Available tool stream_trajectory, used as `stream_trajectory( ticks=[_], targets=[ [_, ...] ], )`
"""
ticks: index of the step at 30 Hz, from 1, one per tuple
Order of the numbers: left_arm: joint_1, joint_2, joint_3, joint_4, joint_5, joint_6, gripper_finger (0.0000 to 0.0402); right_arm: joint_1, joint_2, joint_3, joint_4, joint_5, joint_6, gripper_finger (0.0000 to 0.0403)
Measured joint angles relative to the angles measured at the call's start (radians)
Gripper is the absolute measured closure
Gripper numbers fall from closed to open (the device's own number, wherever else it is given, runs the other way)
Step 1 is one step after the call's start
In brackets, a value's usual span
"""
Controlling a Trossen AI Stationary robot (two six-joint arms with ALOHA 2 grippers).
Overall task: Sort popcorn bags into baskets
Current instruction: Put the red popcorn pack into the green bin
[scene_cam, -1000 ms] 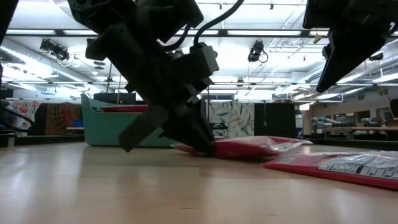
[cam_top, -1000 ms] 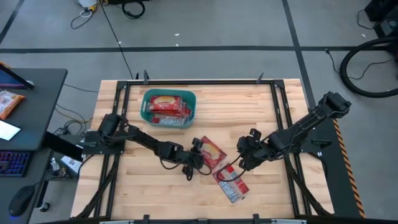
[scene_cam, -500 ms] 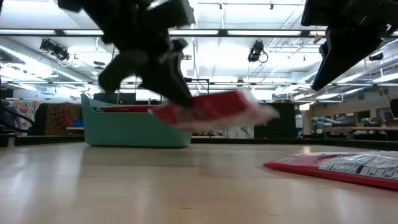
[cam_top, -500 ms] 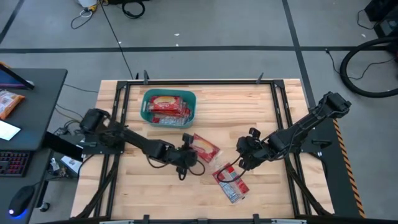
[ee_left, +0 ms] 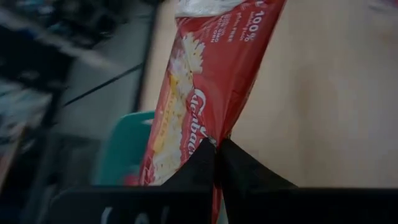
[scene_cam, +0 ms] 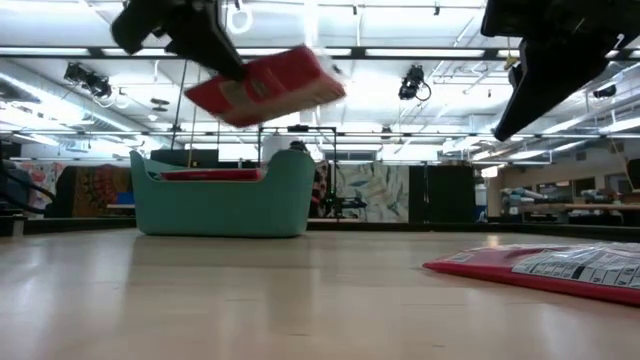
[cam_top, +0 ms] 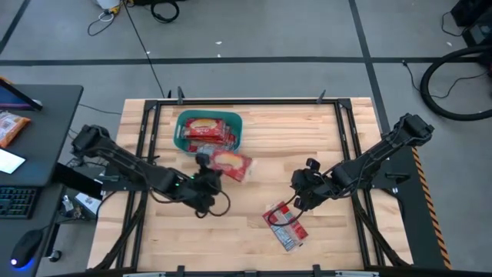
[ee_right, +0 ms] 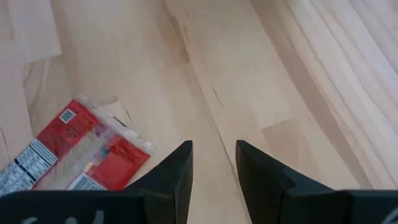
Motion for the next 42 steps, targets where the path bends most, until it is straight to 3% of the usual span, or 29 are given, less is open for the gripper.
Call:
stream_trajectory(
  ticks=[5,9,18,24,29,35,42],
  targets=[
    [0.032,-0.028,-0.007,-0.145,-0.141,-0.105,0.0387,0.000,0.000,0.000,0.025,0.004,-0.018,0.0276],
    [0.102,-0.026,-0.080,-0.185,-0.145,-0.141,0.0387,0.000,0.000,0.000,0.048,0.004,-0.033,0.0276],
    [0.316,-0.026,-0.227,-0.159,-0.115,0.016,0.0383,0.000,0.000,0.000,0.099,0.000,-0.055,0.0276],
    [0.471,-0.026,-0.237,-0.116,-0.037,0.124,0.0377,0.005,0.011,0.000,0.234,-0.185,-0.163,0.0276],
    [0.561,-0.026,-0.237,-0.039,0.058,0.181,0.0359,0.025,0.095,0.000,0.288,-0.319,-0.182,0.0276],
    [0.545,-0.028,-0.215,-0.038,0.107,0.216,0.0292,0.053,0.204,0.000,0.294,-0.489,-0.164,0.0276],
    [0.493,-0.120,-0.170,-0.046,0.103,0.164,0.0236,0.099,0.278,0.000,0.313,-0.512,-0.134,0.0277]
  ],
)
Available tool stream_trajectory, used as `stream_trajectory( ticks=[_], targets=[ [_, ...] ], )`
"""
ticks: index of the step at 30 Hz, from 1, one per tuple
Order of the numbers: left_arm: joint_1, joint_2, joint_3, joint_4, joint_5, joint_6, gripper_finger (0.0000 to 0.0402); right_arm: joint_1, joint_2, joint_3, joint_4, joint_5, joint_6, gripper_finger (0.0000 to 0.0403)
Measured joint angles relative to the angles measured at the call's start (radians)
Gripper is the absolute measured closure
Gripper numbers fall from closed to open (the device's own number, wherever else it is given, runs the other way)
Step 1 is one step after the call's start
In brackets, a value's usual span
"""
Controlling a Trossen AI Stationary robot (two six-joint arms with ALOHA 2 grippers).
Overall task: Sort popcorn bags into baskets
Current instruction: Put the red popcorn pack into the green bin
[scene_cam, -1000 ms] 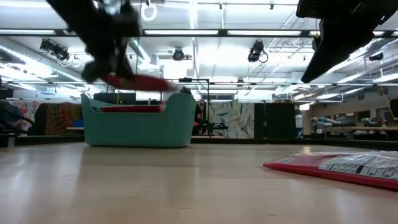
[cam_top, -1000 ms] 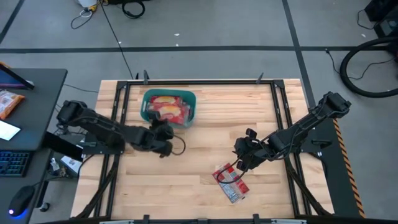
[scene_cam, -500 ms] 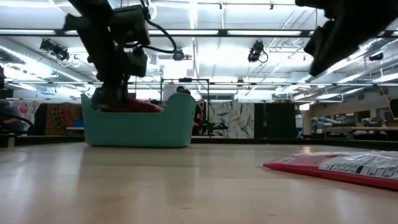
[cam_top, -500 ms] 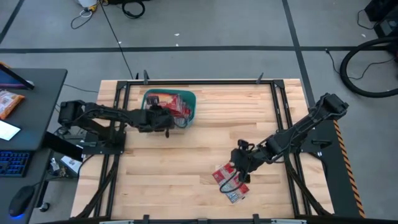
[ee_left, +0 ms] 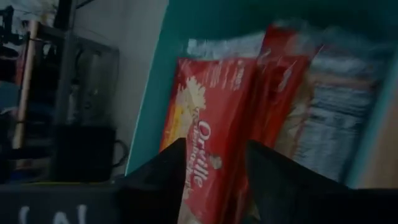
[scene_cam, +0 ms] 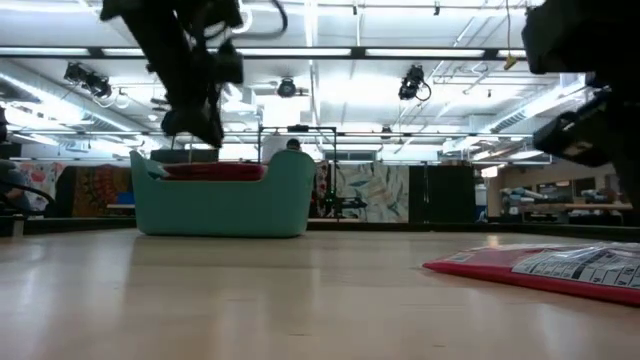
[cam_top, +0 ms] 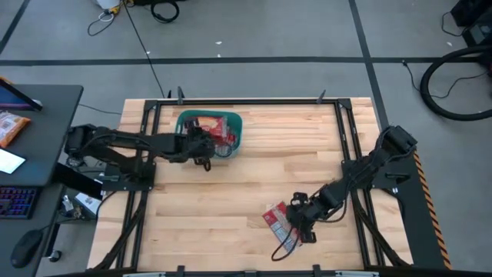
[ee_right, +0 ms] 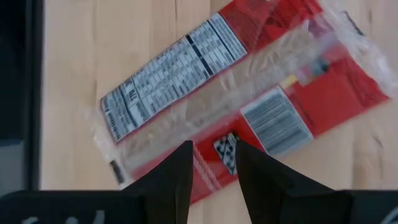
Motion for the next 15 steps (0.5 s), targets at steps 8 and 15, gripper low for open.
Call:
stream_trajectory(
  ticks=[8,15],
  targets=[
    [-0.130,-0.101,0.001,0.004,0.270,-0.138,0.0226,-0.024,0.130,0.005,0.191,0.055,-0.106,0.0277],
    [-0.328,-0.061,0.001,0.068,0.407,-0.210,0.0226,-0.182,0.191,0.001,0.426,0.184,-0.295,0.0278]
  ],
)
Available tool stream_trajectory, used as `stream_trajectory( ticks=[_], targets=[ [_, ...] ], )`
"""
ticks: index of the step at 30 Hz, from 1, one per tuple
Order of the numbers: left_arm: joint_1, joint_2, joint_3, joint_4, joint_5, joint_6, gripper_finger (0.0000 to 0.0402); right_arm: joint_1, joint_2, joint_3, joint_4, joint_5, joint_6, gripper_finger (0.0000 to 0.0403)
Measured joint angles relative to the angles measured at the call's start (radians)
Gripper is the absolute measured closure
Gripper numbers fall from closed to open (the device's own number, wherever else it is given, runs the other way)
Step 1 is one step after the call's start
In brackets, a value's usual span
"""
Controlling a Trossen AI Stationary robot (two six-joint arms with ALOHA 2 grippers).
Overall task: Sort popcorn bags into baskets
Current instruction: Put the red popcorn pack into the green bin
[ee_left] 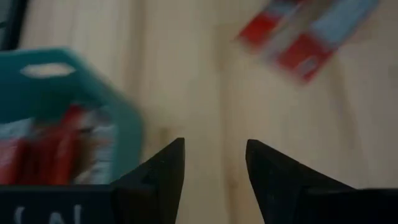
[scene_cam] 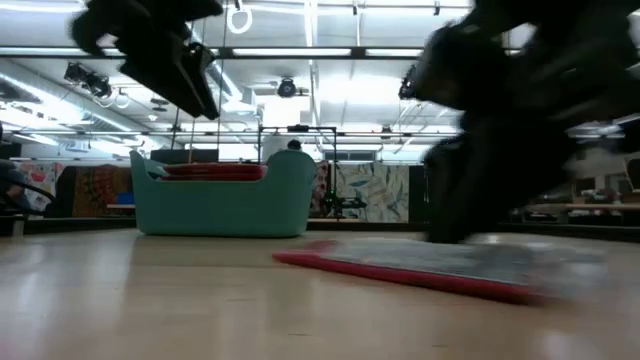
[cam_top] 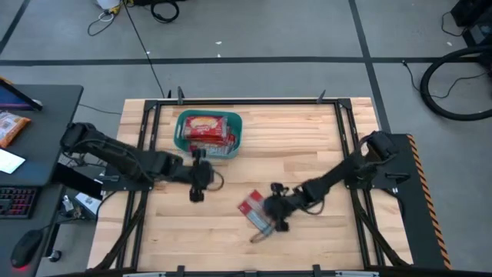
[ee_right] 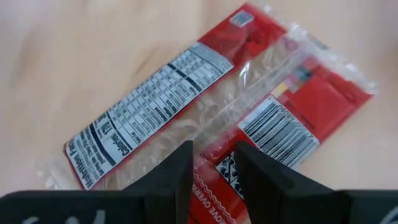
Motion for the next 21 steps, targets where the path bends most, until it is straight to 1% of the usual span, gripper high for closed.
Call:
stream_trajectory(
  ticks=[4,7,11,13,14,16,18,21],
  targets=[
    [-0.092,0.044,0.000,0.050,-0.019,-0.023,0.0226,-0.110,0.019,0.000,0.119,0.055,-0.090,0.0278],
    [-0.127,0.077,-0.001,0.099,-0.053,-0.022,0.0226,-0.183,0.030,0.004,0.161,0.095,-0.129,0.0278],
    [-0.137,0.126,0.000,0.166,-0.067,-0.022,0.0226,-0.249,0.024,0.039,0.170,0.084,-0.132,0.0278],
    [-0.136,0.146,-0.001,0.183,-0.068,-0.022,0.0226,-0.258,-0.002,0.040,0.165,0.066,-0.149,0.0278],
    [-0.135,0.159,0.000,0.217,-0.068,-0.021,0.0226,-0.256,-0.019,0.041,0.161,0.066,-0.158,0.0278],
    [-0.135,0.183,-0.001,0.235,-0.065,-0.003,0.0226,-0.245,-0.063,0.041,0.116,0.070,-0.174,0.0278],
    [-0.135,0.208,-0.001,0.288,-0.062,0.012,0.0226,-0.230,-0.110,0.041,0.039,0.084,-0.176,0.0278],
    [-0.134,0.249,-0.001,0.346,-0.058,0.004,0.0226,-0.201,-0.192,0.041,-0.103,0.146,-0.155,0.0278]
  ],
)
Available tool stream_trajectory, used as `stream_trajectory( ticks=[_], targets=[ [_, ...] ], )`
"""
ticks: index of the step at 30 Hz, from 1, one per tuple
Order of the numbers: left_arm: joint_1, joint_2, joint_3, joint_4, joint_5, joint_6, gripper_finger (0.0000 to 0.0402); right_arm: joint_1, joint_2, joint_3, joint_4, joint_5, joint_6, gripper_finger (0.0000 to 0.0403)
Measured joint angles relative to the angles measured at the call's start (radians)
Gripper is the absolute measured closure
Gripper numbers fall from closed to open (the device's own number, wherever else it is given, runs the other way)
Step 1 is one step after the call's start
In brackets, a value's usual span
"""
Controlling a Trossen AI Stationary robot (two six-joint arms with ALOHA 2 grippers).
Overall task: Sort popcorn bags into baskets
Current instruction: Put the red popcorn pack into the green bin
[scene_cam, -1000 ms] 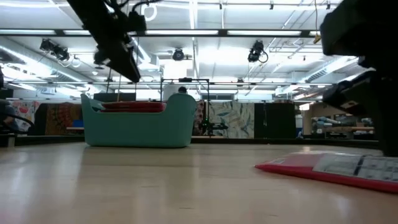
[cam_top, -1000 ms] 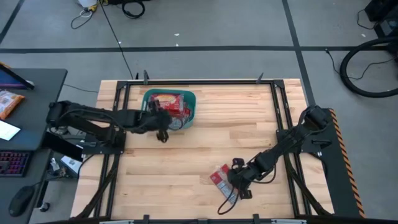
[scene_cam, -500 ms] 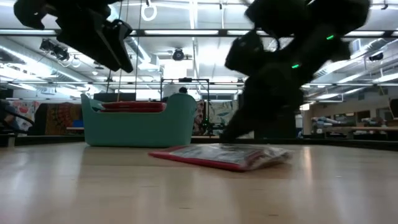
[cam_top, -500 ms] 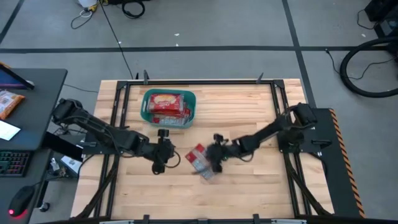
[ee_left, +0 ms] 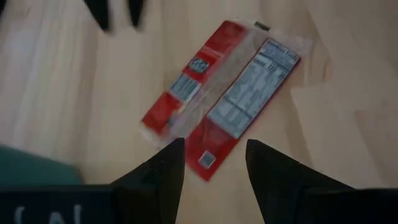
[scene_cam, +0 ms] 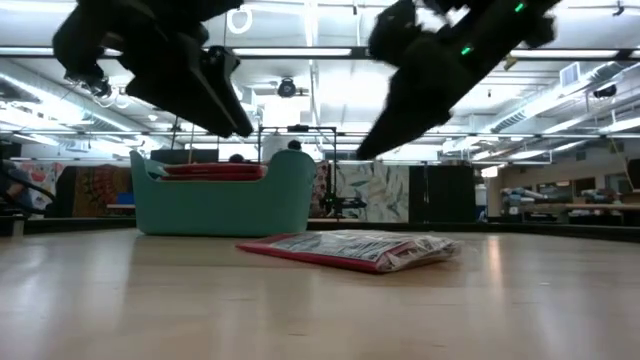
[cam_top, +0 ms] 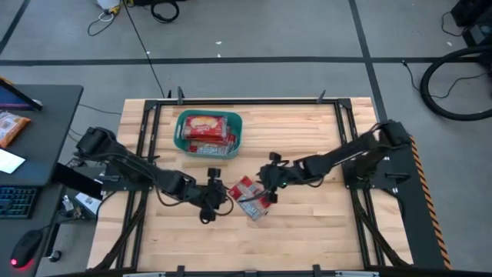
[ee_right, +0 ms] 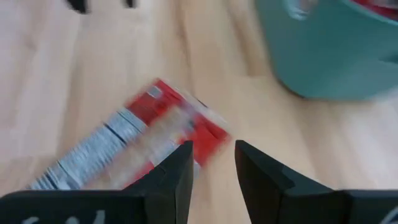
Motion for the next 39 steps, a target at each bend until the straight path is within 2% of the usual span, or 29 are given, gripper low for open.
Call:
stream_trajectory(
  ticks=[5,9,17,26,31,35,39],
  targets=[
    [0.033,0.076,0.002,0.125,0.099,-0.023,0.0226,0.064,-0.129,0.000,-0.215,0.161,0.068,0.0278],
    [0.034,0.135,0.023,0.145,0.106,0.003,0.0226,0.115,-0.213,-0.012,-0.306,0.295,0.116,0.0278],
    [0.034,0.295,0.173,0.144,0.111,0.110,0.0226,0.185,-0.301,-0.100,-0.277,0.492,0.185,0.0278],
    [0.041,0.431,0.247,0.100,0.113,0.265,0.0226,0.221,-0.278,-0.215,-0.040,0.516,0.155,0.0278],
    [0.046,0.457,0.247,0.065,0.096,0.363,0.0226,0.225,-0.293,-0.234,-0.021,0.519,0.145,0.0278],
    [0.053,0.474,0.249,0.067,0.080,0.374,0.0228,0.226,-0.302,-0.234,0.008,0.509,0.127,0.0278],
    [0.053,0.485,0.250,0.055,0.087,0.419,0.0262,0.230,-0.301,-0.234,0.026,0.493,0.108,0.0278]
  ],
)
